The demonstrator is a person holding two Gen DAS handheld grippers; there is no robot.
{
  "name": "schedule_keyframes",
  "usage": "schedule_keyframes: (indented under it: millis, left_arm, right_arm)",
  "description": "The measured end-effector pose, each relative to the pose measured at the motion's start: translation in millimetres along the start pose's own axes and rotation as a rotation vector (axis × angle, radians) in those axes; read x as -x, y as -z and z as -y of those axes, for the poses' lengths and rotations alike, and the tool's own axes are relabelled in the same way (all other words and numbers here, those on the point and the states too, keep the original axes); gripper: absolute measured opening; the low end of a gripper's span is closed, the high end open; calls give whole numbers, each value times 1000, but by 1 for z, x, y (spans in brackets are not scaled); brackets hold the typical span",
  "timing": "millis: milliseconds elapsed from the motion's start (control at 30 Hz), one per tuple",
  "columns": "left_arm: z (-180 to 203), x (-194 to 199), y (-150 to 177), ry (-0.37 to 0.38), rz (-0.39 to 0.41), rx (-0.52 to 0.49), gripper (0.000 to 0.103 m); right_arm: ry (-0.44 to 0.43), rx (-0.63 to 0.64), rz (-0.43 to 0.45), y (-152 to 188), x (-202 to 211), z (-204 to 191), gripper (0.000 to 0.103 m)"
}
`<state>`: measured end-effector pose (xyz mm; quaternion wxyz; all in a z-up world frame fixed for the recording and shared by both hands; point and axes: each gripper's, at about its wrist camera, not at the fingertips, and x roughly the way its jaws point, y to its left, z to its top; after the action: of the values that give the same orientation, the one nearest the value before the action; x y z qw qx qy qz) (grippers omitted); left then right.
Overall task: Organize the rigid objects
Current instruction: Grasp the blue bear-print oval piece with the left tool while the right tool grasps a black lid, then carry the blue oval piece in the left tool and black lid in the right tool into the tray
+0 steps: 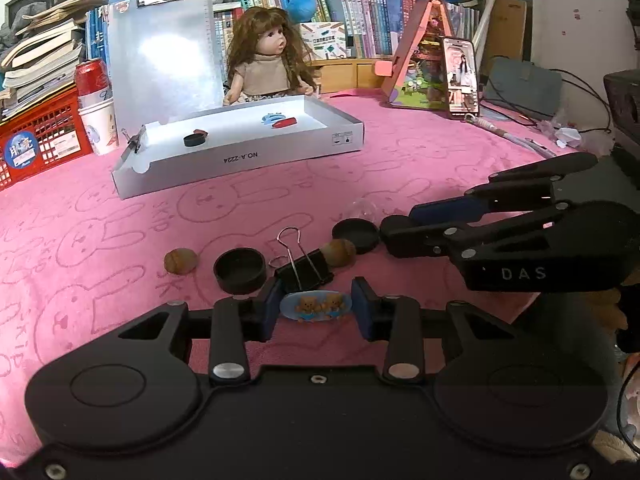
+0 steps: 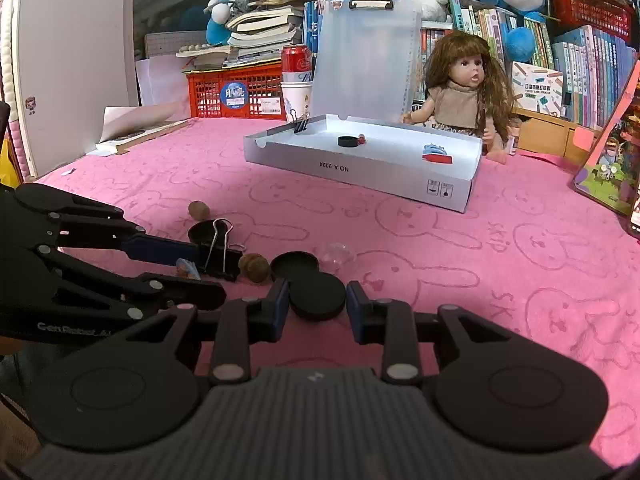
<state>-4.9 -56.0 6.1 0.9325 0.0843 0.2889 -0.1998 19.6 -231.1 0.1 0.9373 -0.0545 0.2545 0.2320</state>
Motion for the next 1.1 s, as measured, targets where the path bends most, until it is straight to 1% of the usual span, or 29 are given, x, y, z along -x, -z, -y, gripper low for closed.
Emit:
schedule_keyframes:
  millis: [300, 500, 700, 1100]
  left_arm:
    - [-2, 8, -13, 8, 41, -20, 36]
    - [-6, 7, -19, 9, 50, 1, 36]
    - [-17, 5, -27, 0, 55, 39, 36]
    - [-45, -9, -51, -51, 88, 98, 36]
  right_arm:
    - [39, -47, 24, -12, 0, 7, 36]
    - [75, -47, 22, -15, -2, 7, 36]
    - [111, -75, 19, -21, -5, 17, 36]
    - [205, -128, 26, -40, -16, 34, 36]
